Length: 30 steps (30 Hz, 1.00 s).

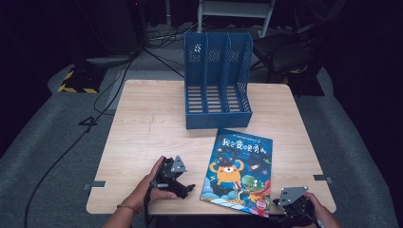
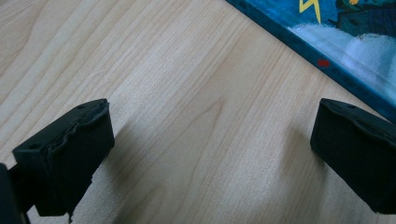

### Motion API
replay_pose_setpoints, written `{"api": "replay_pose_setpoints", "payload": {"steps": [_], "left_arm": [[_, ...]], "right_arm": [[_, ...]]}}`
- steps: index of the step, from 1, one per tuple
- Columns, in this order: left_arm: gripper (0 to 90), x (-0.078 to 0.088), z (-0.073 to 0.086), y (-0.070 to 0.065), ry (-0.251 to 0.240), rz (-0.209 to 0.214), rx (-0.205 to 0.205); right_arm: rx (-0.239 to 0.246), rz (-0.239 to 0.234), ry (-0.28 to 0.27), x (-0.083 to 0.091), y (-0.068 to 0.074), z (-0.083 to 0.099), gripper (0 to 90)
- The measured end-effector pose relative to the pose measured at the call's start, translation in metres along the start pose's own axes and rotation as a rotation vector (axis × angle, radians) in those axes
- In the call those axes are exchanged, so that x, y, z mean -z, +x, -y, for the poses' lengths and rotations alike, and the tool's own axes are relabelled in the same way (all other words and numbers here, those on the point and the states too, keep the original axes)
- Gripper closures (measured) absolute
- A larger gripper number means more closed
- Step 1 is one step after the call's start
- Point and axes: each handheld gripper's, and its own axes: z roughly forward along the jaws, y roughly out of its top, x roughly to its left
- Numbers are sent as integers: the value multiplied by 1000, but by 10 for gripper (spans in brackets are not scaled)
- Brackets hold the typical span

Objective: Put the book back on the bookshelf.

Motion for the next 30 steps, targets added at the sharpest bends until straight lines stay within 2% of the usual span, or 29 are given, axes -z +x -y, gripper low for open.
{"api": "replay_pose_setpoints", "payload": {"steps": [2,4,5,6,7,8,9,10,11,15,20,28,30], "left_arm": [[3,0,0,0,0,0,1],[3,0,0,0,1,-1,1],[3,0,0,0,1,-1,2],[2,0,0,0,1,-1,3],[3,0,0,0,1,-1,3],[3,0,0,0,1,-1,3],[3,0,0,0,1,-2,3],[3,0,0,0,1,-1,3],[3,0,0,0,1,-2,3],[3,0,0,0,1,-1,2],[3,0,0,0,1,-1,3],[3,0,0,0,1,-1,2],[3,0,0,0,0,-1,2]], "right_arm": [[-11,-12,-13,0,-1,0,395],[-47,-29,-88,5,-4,2,419],[-47,-29,-88,5,-4,2,419],[-70,-57,-131,8,-6,2,422],[-73,-68,-157,10,-8,1,417],[-77,-68,-165,11,-9,0,415],[-81,-62,-150,9,-10,0,412],[-59,-26,-126,8,-9,0,406],[-46,-10,-113,8,-8,1,406],[-21,-6,-83,9,-1,2,355],[0,9,-32,-5,4,-2,300],[31,34,-13,-6,7,-2,306],[20,36,-16,-6,6,-2,300]]}}
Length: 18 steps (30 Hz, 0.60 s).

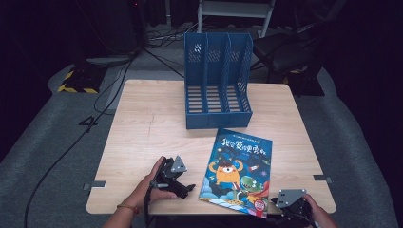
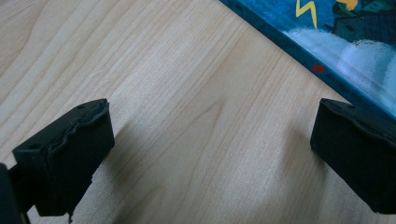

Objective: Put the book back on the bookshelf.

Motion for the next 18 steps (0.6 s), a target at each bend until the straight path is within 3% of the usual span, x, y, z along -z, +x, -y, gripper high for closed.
{"api": "replay_pose_setpoints", "payload": {"steps": [15,18], "left_arm": [[3,0,0,0,1,0,0],[3,0,0,0,1,-1,0]], "right_arm": [[46,35,35,-1,4,-2,309],[54,62,49,0,3,-3,343]]}}
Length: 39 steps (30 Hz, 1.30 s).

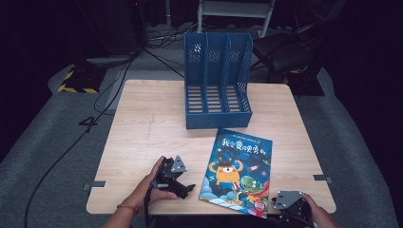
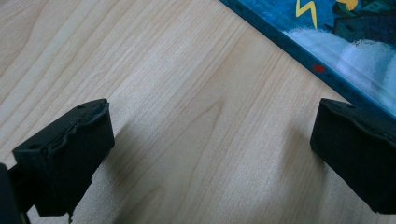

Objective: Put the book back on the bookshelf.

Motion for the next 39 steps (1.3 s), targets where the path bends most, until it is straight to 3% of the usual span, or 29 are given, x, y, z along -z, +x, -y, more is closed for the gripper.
{"api": "replay_pose_setpoints", "payload": {"steps": [6,18,22,28,35,39], "left_arm": [[3,0,0,0,-1,1,-1],[3,-2,-2,-4,0,9,-10],[3,-3,-3,-7,-1,25,-25],[3,-4,-4,-7,1,25,-27],[3,-4,-4,-7,2,25,-27],[3,-4,-4,-7,0,27,-28]], "right_arm": [[-10,-7,-20,-1,-2,1,326],[-85,-61,-99,-3,-9,3,326],[-40,-48,-57,-1,-6,1,349],[-10,-28,-32,-3,-1,-1,291],[-11,-14,-35,-4,-1,-3,288],[-35,-29,-63,-5,-3,-1,278]]}}
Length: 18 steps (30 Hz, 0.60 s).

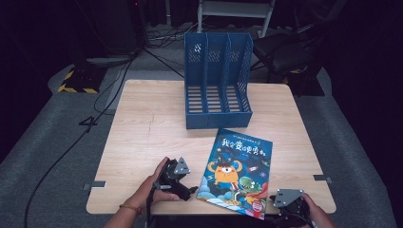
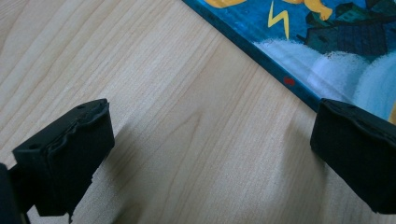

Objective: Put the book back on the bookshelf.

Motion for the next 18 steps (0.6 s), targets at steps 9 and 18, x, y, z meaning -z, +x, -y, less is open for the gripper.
{"api": "replay_pose_setpoints", "payload": {"steps": [9,18], "left_arm": [[3,0,0,0,0,3,-6],[3,0,0,0,0,4,-5]], "right_arm": [[-47,-39,-63,1,-6,2,284],[-39,-1,-70,12,-5,2,289]]}}
